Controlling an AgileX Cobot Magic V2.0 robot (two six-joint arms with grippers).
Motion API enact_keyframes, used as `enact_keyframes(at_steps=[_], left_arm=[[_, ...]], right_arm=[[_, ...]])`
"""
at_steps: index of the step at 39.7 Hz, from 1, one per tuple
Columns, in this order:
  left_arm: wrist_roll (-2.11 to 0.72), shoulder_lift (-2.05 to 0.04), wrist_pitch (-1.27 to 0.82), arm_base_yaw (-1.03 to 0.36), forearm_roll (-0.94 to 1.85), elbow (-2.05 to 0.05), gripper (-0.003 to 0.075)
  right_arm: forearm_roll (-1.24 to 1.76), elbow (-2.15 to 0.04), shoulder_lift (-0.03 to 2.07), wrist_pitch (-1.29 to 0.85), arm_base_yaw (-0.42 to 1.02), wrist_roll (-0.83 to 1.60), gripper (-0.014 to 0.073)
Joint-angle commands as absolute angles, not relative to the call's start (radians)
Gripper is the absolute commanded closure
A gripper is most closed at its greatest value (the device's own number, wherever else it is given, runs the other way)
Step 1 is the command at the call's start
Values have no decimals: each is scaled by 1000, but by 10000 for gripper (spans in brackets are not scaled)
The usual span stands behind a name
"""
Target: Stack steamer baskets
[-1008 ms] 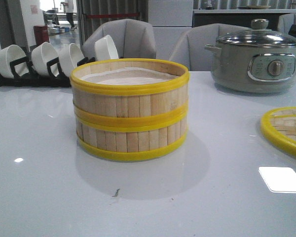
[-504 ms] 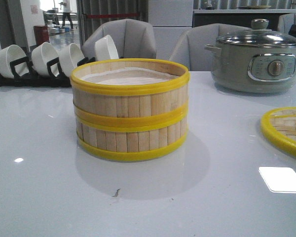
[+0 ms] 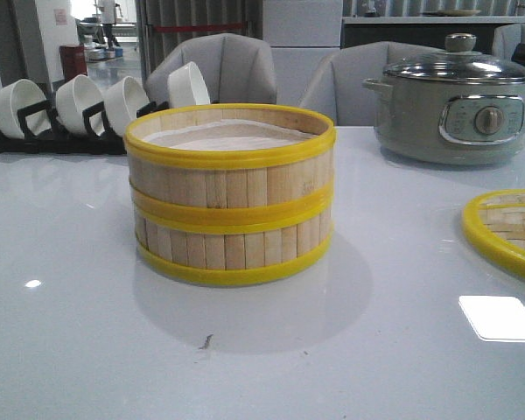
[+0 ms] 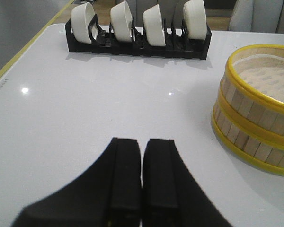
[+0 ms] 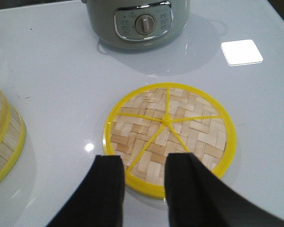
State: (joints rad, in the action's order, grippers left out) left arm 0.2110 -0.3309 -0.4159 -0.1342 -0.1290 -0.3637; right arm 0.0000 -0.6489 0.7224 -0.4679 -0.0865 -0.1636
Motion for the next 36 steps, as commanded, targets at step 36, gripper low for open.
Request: enact_keyframes(at_steps=[36], left_arm=[[220, -337, -338, -133, -134, -393, 625]], right_arm=[[0, -687, 727, -457, -81, -164, 255]])
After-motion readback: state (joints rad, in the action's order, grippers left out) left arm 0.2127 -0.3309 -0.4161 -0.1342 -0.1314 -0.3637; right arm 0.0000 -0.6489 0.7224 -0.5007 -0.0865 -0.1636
